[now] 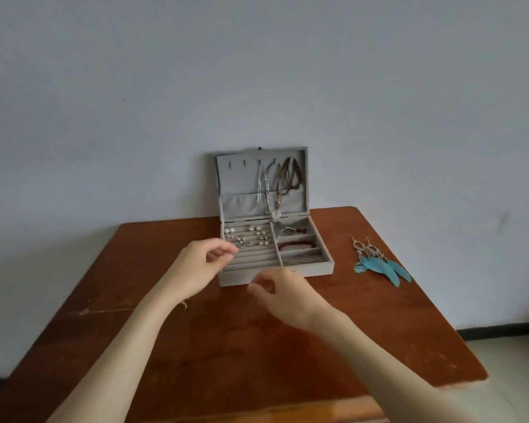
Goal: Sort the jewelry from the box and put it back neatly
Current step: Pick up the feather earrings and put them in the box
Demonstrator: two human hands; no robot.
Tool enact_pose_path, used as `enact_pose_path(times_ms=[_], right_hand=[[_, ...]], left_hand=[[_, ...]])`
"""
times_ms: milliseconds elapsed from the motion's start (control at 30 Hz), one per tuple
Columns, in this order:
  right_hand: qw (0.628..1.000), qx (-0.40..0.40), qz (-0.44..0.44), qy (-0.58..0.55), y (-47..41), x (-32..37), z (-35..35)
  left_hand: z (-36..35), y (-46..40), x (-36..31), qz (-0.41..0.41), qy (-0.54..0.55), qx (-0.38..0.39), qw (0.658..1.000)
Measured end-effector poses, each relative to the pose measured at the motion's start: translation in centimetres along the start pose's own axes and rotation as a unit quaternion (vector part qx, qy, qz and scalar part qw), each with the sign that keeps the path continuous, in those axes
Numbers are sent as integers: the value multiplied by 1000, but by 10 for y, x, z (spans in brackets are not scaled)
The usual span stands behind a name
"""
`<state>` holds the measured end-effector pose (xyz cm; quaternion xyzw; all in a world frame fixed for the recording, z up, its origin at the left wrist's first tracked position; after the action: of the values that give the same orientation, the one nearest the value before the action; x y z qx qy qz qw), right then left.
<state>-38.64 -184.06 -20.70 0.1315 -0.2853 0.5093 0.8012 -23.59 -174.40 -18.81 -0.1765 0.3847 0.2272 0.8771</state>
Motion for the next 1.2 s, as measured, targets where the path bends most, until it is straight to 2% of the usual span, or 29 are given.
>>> enact_pose_path(times_ms=[133, 367, 567, 667, 733, 867, 967, 1033, 1100, 1200], right_hand=[[999, 40, 13, 15, -10, 22, -43], [989, -67, 65, 118, -16, 27, -79], [987, -84, 79, 110, -15, 25, -80], [989, -79, 73, 99, -15, 24, -80], [995, -64, 45, 62, -17, 24, -77], [998, -9, -3, -64, -17, 27, -67], [959, 51, -31, -278, -10, 26, -51], [925, 79, -48, -369, -4, 21, -39], [903, 85, -58, -418, 3, 12, -30], [901, 68, -68, -423, 15, 1, -19]], left_hand=[[31, 31, 35, 42, -49, -32, 997], [39, 54, 74, 87, -102, -36, 990], [26, 49, 73, 95, -115, -36, 988], [22, 51, 69, 83, -166, -15, 983], [19, 55, 63, 59, -160, -6, 985], [18, 60, 42, 21, -14, -18, 999], [16, 59, 24, -3, 35, -7, 999], [14, 58, 14, -15, 46, 14, 999], [7, 58, 4, -18, 59, 36, 997], [-8, 54, -10, -27, 81, 59, 995]])
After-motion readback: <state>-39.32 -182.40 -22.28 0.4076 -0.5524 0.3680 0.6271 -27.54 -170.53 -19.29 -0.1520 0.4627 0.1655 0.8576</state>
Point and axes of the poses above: each hand's wrist, its own y-axis away from the middle knuckle, its own z-axis out of the back of the hand, x = y × z, the point moved 1 cm from there along -y, towards the middle knuckle, and after that the axes turned 6 degrees about y, right-handed, at the moved point
